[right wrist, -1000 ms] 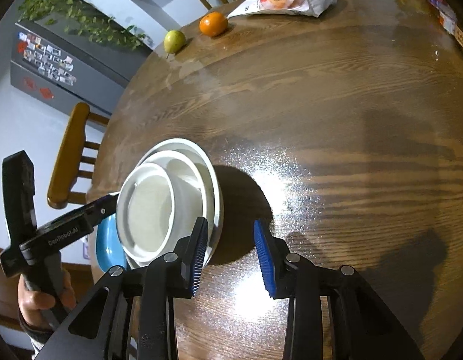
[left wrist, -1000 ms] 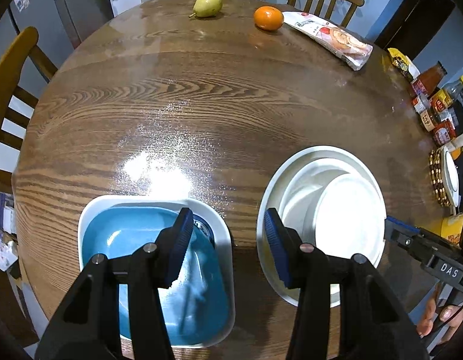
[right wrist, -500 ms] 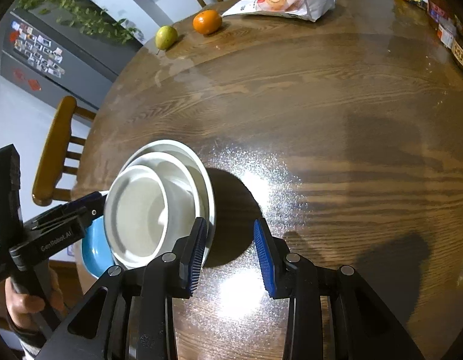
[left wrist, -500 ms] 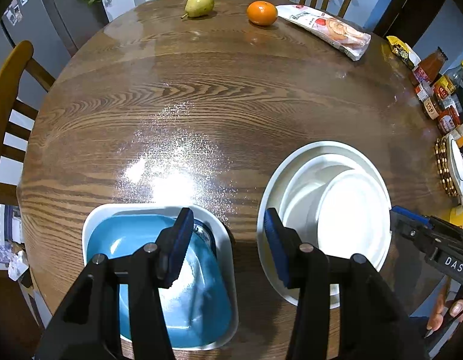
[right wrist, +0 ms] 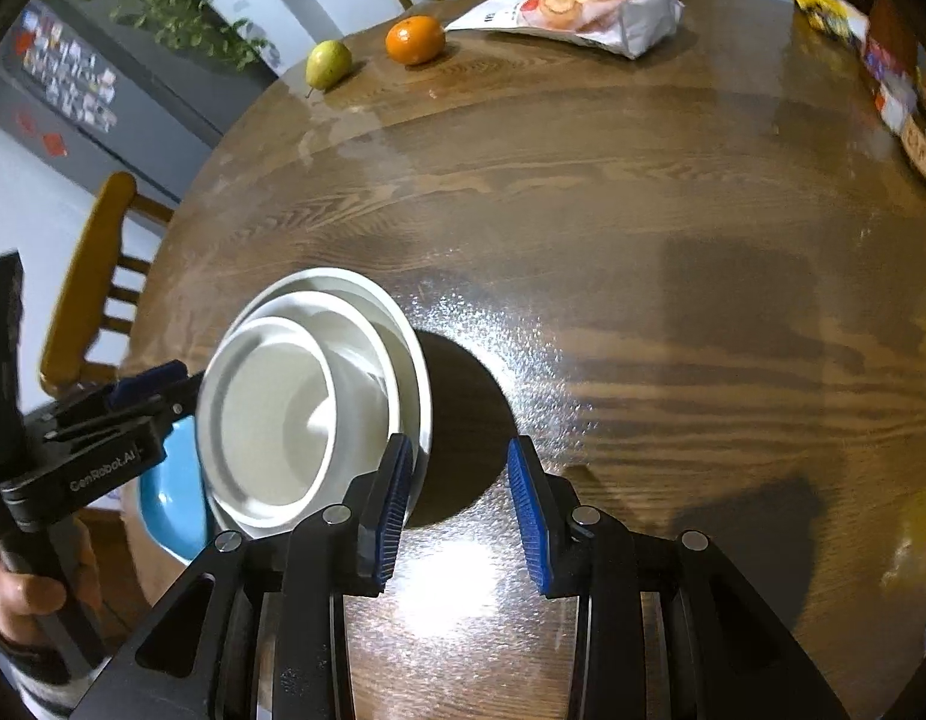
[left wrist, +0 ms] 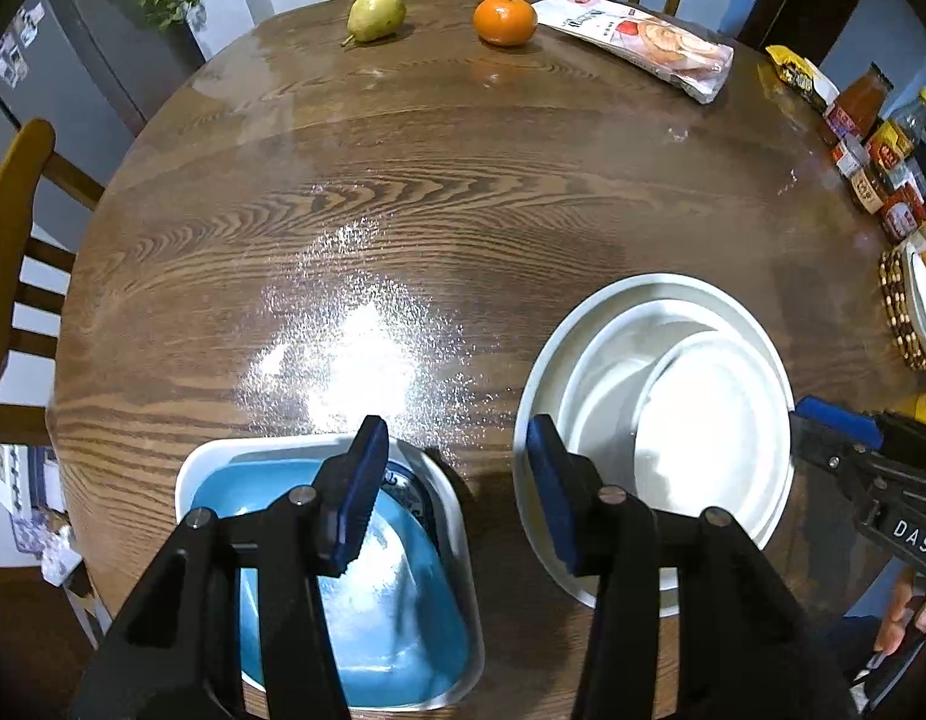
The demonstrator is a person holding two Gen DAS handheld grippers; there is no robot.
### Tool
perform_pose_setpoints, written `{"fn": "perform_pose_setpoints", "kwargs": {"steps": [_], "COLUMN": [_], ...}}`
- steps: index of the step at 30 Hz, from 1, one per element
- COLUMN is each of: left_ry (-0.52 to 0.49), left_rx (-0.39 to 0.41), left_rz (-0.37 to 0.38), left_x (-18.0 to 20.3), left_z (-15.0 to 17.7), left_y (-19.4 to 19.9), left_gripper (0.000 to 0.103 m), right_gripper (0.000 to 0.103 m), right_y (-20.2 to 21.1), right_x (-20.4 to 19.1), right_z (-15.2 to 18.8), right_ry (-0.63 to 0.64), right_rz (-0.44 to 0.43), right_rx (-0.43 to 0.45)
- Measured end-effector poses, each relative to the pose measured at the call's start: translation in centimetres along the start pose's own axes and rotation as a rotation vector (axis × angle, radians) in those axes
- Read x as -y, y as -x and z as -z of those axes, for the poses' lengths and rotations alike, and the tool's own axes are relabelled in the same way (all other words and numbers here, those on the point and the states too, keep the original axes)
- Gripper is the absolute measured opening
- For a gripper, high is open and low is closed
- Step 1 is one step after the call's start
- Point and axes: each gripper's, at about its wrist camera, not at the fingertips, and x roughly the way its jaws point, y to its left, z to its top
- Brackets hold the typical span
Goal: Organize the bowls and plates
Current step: 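Move the left gripper to the rim of the white bowl stack, then grip the white bowl stack rim with the left gripper and lift it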
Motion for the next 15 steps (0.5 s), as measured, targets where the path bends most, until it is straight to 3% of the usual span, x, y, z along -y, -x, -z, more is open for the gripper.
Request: {"fn": "perform_pose_setpoints", "kwargs": {"steps": [3,5,12,15], "left_ry": [-0.007,-0.012,0.020,0.016], "left_rx": [-0.003,-0.012,-0.024,-0.023], "left_rz": [-0.001,0.018,0.061,0.061], "left_x": [0.1,0.3,-0.2,0.2], "left_z": [-0.2,-0.2,-0.4,-0.5], "left_y": [0.0,-0.1,-0.5,-0.4], "left_gripper": [0.040,0.030,0.029,0.023], "right_gripper": [0.035,0.035,0.035,0.035], "right_y": [-0.3,-0.5,-1.0,-0.9], "right_x": [0.1,0.6,2.1,2.1], "right_z": [-0.6,-0.8,-0.1,0.1], "right_ry": [-0.004,-0.025,-0.128,-0.130], "right_rz": [0.000,-0.018,-0.115,-0.117], "right_rx": [-0.019,-0.031,-0.018,-0.009]}}
